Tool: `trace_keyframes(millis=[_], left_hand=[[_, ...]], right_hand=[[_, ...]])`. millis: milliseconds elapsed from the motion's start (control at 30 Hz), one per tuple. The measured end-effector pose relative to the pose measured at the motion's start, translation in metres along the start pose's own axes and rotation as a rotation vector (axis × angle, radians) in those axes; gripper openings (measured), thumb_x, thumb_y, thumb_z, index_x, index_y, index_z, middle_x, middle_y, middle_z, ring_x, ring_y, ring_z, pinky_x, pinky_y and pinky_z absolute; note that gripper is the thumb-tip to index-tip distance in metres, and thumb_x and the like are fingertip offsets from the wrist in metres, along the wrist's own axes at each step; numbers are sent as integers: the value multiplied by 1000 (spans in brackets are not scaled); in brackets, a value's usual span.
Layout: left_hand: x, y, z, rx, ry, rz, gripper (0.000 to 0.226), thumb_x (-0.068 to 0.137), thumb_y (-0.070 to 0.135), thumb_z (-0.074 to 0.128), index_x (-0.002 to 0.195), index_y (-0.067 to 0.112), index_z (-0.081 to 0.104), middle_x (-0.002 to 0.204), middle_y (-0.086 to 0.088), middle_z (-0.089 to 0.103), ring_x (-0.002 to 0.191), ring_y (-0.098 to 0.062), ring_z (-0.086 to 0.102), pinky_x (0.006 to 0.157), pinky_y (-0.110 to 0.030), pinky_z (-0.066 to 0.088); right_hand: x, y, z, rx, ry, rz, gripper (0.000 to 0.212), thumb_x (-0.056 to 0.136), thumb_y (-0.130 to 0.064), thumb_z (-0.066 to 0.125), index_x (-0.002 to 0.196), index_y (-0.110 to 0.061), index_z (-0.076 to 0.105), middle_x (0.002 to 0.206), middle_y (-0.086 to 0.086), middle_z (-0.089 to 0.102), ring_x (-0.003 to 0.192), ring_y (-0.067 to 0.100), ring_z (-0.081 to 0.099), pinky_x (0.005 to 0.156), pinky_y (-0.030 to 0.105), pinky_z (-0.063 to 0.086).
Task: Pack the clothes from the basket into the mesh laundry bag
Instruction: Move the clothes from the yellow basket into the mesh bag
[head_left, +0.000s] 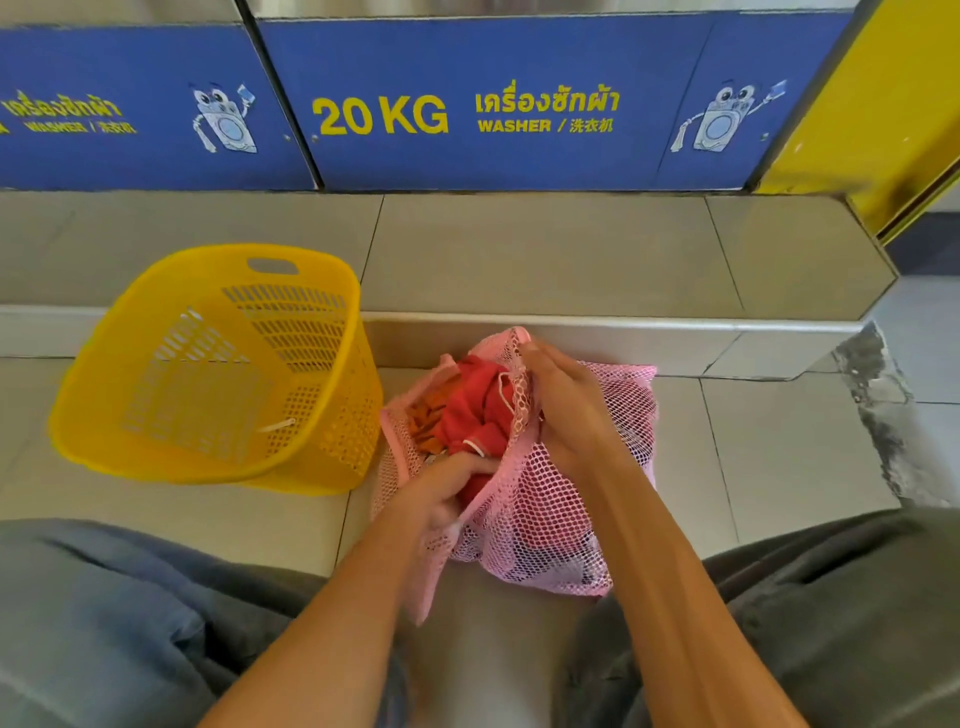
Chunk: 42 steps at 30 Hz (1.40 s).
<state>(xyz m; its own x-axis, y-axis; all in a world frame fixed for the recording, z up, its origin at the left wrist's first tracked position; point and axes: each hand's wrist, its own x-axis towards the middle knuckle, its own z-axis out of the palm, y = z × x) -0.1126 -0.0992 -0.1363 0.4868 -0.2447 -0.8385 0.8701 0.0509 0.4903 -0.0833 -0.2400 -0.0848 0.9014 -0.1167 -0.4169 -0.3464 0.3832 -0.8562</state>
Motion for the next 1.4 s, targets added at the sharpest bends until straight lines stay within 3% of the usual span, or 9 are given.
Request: trace_keyframes(millis=[167, 333, 467, 733, 833, 933, 1100, 1233, 1400], left_hand=[[1, 16, -37, 213, -109, -73, 75, 64, 5, 85, 132, 19, 56, 117, -17, 70, 113, -39, 61, 99, -56, 48], [-2, 17, -47, 247, -192, -133, 69, 70, 0, 76, 131, 19, 52, 126, -19, 64, 116, -40, 59, 95, -51, 51], [1, 14, -39, 429, -11, -215, 62, 65, 11, 77, 120, 21, 49, 118, -16, 65, 105, -34, 63, 98, -47, 52], [8, -19, -62, 456, 418, -73, 43, 68, 27, 73, 109, 25, 60, 102, -9, 72, 96, -30, 65, 94, -44, 54], [7, -24, -62, 636, 546, 31, 28, 83, 49, 60, 101, 28, 63, 102, -6, 70, 93, -25, 65, 91, -37, 54], [4, -20, -64, 841, 667, 76, 32, 82, 50, 58, 96, 23, 66, 107, -7, 70, 92, -24, 63, 85, -32, 52], [-9, -6, -72, 1011, 622, -38, 43, 75, 38, 63, 113, 18, 67, 123, -11, 66, 110, -30, 62, 96, -37, 51], [-18, -13, -82, 1075, 614, -15, 22, 77, 30, 63, 94, 16, 67, 107, -11, 70, 96, -27, 63, 80, -32, 50], [-22, -37, -87, 1407, 690, 53, 35, 80, 37, 60, 112, 25, 66, 109, -3, 72, 102, -25, 67, 80, -32, 51]], right_hand=[[-4, -2, 0, -87, 0, -12, 21, 102, -23, 62, 108, -17, 81, 109, 11, 81, 111, 31, 74, 102, 54, 56], [-13, -2, 5, -248, -41, -8, 25, 101, -33, 63, 89, -43, 83, 105, 6, 81, 104, 27, 76, 95, 53, 61], [-19, -1, 5, -281, -43, -12, 20, 102, -30, 63, 96, -39, 79, 113, 4, 79, 103, 22, 76, 91, 46, 63], [-22, 1, 1, -332, 1, -12, 24, 104, -29, 59, 119, -26, 78, 98, 5, 81, 84, 21, 77, 75, 36, 64], [-23, 3, 2, -354, 2, -17, 20, 103, -29, 60, 111, -33, 77, 101, 3, 82, 92, 24, 78, 85, 44, 65], [-26, 0, 4, -390, 12, -19, 24, 104, -28, 59, 95, -39, 78, 94, 3, 82, 91, 27, 79, 86, 47, 65], [-28, -6, 4, -413, 45, -88, 24, 103, -25, 59, 95, -35, 80, 90, -3, 80, 92, 23, 77, 85, 41, 65], [-32, -9, 4, -405, 154, -180, 41, 103, -22, 58, 70, -42, 70, 81, -11, 76, 80, 11, 71, 73, 29, 59], [-36, 2, 1, -553, 47, -138, 27, 103, -26, 57, 92, -23, 82, 68, -10, 73, 70, 14, 69, 66, 33, 57]])
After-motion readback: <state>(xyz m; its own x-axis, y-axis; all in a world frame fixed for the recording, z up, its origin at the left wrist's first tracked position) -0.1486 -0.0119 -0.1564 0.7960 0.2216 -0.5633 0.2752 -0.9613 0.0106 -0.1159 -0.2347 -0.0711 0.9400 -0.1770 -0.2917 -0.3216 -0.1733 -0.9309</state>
